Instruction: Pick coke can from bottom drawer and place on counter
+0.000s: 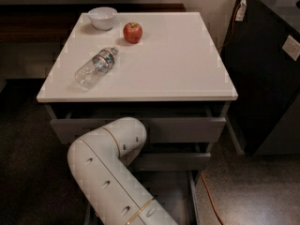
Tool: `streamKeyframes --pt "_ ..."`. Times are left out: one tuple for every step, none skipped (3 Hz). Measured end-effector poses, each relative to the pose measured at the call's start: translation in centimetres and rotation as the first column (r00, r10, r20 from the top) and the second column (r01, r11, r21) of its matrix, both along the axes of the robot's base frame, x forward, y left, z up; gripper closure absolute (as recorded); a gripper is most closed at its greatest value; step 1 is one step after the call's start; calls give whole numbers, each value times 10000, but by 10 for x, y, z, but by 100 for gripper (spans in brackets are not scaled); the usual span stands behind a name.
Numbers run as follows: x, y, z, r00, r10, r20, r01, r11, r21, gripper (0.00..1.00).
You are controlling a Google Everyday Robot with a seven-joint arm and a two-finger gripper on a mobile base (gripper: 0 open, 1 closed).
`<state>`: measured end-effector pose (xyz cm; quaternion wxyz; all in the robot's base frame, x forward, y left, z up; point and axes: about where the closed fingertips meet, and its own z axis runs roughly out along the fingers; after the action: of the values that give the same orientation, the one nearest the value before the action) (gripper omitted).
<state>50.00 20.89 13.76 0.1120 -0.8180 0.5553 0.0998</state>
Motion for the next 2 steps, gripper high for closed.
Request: streamKeyframes --pt "1 5 -5 9999 164 -5 -164 9995 -254 3" --pt "2 6 -8 9998 188 -28 -188 9992 -357 25"
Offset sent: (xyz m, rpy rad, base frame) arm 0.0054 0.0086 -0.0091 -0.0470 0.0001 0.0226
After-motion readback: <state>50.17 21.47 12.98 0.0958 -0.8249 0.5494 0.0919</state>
